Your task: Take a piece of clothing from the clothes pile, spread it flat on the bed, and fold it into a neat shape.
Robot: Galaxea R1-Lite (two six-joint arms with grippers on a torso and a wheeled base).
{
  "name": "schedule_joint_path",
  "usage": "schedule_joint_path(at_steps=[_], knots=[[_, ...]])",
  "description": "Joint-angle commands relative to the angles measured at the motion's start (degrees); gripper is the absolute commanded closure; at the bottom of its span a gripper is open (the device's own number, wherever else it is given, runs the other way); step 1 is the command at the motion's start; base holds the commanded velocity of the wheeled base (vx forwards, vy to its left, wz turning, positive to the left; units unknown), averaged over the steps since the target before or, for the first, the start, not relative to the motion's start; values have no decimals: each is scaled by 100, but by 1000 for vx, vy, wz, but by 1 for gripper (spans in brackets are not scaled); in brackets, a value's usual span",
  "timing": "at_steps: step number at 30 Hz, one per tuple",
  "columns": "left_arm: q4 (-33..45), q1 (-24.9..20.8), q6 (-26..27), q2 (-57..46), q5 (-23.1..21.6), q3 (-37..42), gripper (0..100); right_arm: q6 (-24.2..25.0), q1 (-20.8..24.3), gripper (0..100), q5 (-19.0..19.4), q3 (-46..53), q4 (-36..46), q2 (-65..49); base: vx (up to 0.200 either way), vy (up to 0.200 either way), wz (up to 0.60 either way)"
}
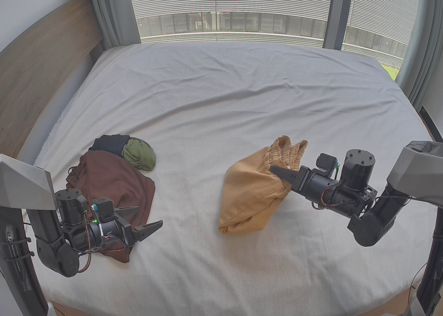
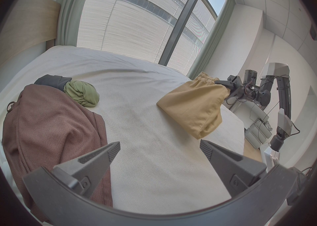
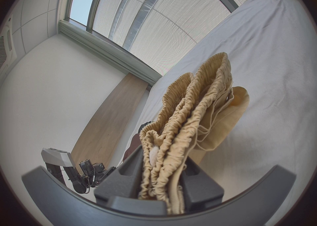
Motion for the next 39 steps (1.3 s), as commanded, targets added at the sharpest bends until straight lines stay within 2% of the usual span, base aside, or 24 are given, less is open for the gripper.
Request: schedule_joint_path(at_steps=[1,12,33,34,39], knots=[[-8,0,-2,3,-1,2,0,3,31,100,4,-690,504,-81,0,0,0],[-8,-9,-2,20,-1,-7,0,-6,67,100,4,-2122,1787,-37,0,0,0],[-8,0,7,20,-1,19,0,-23,58,100,4,-3581,2728,631,0,0,0],[-8,0,7,3,-1,28,0,-23,67,100,4,-3977,2938,833,0,0,0],[-8,26,7,-6,-1,46,0,-41,111,100,4,-4592,3316,1131,0,0,0]])
